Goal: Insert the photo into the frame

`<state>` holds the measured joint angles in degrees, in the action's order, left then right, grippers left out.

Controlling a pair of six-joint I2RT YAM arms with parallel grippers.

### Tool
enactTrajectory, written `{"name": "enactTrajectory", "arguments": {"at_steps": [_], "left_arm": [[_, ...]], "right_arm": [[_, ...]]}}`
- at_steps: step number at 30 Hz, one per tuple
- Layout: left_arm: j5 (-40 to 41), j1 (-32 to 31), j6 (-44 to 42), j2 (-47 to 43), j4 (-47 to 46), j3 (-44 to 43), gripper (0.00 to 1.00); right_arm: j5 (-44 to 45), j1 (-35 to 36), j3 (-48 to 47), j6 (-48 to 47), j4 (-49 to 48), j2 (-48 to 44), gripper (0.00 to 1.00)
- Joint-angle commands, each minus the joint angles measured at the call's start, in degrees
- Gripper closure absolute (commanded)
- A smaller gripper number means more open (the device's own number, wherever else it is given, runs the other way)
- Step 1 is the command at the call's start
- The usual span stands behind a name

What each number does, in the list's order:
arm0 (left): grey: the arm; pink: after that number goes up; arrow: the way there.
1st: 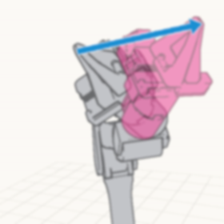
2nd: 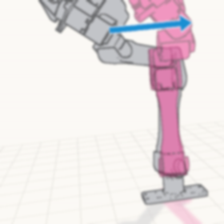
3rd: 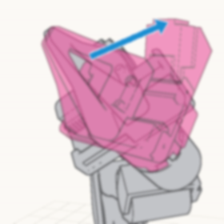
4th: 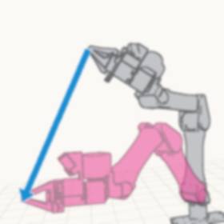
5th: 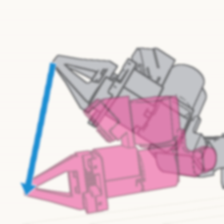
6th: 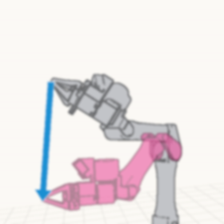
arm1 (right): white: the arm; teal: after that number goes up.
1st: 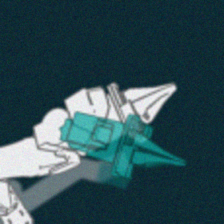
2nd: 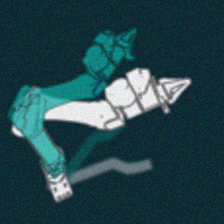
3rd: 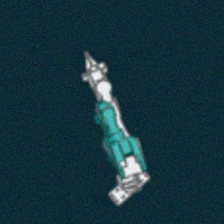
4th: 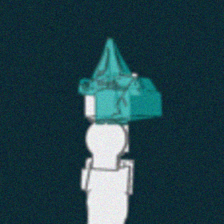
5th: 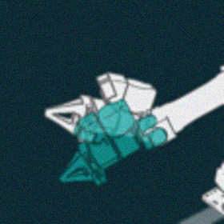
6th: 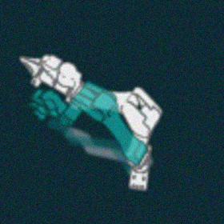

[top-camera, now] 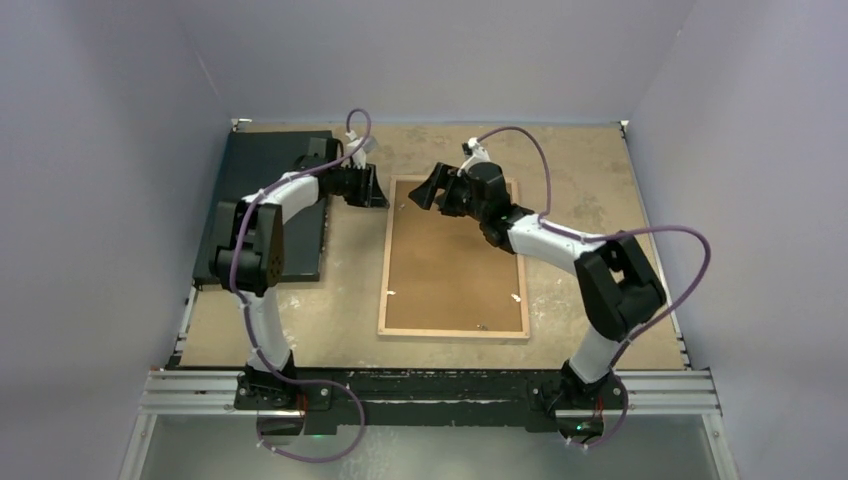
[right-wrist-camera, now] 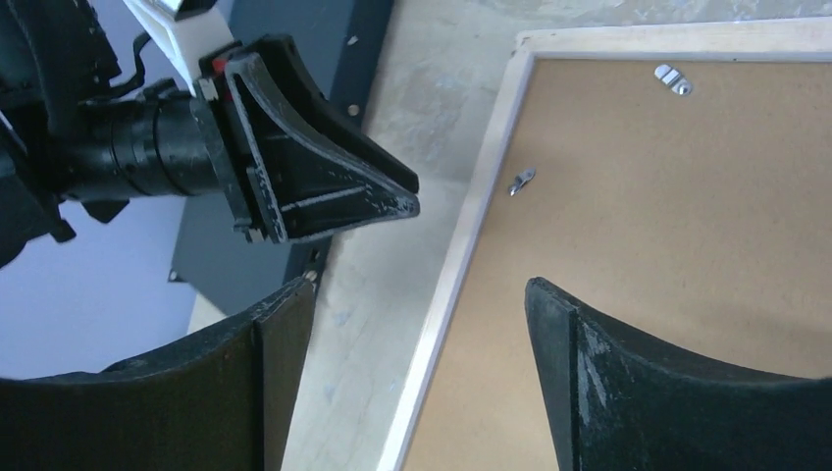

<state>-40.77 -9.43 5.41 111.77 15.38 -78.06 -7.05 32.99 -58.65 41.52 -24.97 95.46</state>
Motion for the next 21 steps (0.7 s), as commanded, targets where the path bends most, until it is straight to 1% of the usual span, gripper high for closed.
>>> {"name": "enactTrajectory", "arguments": {"at_steps": [1,4,9,15,21], "left_arm": [[-0.87,0.02,4.74,5.22,-2.70,-1.70,0.72],[-0.96,-0.02,5.50,6.33,-4.33,-0.54,0.78],[-2.00,0.03,6.24,6.73,-6.09,1.55,0.89],[-2.26,0.01,6.10,6.70,-7.06,3.22,0.94],[-1.93,0.00,5.93,6.50,-7.59,4.31,0.96]], "right_arm": [[-1.51,-0.53,-6.58,-1.35,2.03,7.45,0.22],[-3.58,-0.74,-9.35,0.12,0.45,12.42,0.27],[-5.56,-0.74,-12.74,1.83,-2.51,18.99,0.29],[-6.32,-0.74,-16.28,3.56,-4.07,24.12,0.30],[-7.68,-0.36,-18.81,5.57,-5.40,28.16,0.30]]}}
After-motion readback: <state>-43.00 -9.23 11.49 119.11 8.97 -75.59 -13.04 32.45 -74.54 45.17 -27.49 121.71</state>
